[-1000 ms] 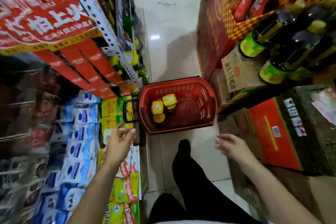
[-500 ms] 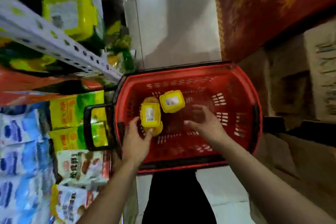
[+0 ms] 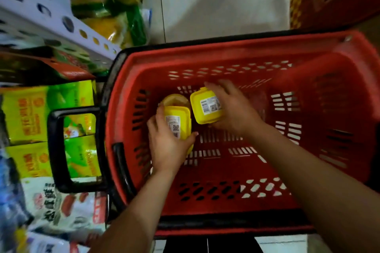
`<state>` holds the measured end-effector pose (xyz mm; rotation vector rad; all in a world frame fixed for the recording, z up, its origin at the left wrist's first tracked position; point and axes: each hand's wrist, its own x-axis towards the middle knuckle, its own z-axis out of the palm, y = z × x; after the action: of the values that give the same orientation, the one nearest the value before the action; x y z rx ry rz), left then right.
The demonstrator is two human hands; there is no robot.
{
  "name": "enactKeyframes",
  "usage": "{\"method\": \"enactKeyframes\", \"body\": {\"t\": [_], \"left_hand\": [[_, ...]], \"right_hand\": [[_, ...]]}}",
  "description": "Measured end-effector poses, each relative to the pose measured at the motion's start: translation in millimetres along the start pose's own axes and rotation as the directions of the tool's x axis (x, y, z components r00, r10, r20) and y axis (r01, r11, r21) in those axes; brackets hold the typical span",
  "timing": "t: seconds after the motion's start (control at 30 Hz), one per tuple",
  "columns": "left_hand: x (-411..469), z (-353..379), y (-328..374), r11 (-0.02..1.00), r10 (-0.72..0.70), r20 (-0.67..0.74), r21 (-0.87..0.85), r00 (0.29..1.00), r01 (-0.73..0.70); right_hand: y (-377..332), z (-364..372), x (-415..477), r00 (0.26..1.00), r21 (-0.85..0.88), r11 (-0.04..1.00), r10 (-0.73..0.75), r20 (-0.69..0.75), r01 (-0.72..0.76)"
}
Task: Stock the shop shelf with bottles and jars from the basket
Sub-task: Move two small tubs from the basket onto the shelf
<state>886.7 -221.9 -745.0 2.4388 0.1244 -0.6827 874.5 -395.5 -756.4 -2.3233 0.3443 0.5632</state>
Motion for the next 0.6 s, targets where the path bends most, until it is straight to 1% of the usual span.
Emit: {"method": "enactKeyframes", "body": {"t": [0.1,0.23,0.3,0.37,0.47,0.53,0.6], "left_hand": [[-2,-7,1,0.999,-0.022,-0.008,-0.027,1.000,0.022],[-16,-25,8,0.997,-0.021,-0.004,-0.077,1.000,0.021],[-28,-41,18,0.997,0.003,0.017,-0.081,1.000,-0.001],[-40,-59,30,0.995,0.045,0.025,-0.085,0.999,-0.043],[-61,-97,65,0.989,0.126,0.024,-0.080,0.992,-0.123],[-74,-125,90,0.981,0.167,0.047,-0.107,0.985,-0.161],[-87,-159,127,0.967,0.205,0.101,-0.175,0.973,-0.186]], "right_hand": [[1,-4,-8,0.999,0.051,0.999,0.006,-0.034,-0.005],[-4,-16,-37,0.988,0.179,0.981,0.098,-0.117,-0.076],[-14,-27,-57,0.969,0.271,0.955,0.173,-0.179,-0.120],[-28,-43,-75,0.942,0.373,0.912,0.262,-0.209,-0.171],[-58,-88,-103,0.909,0.508,0.834,0.362,-0.209,-0.216],[-74,-120,-119,0.908,0.581,0.791,0.367,-0.203,-0.190],[-90,-161,-144,0.900,0.614,0.767,0.383,-0.208,-0.185]]}}
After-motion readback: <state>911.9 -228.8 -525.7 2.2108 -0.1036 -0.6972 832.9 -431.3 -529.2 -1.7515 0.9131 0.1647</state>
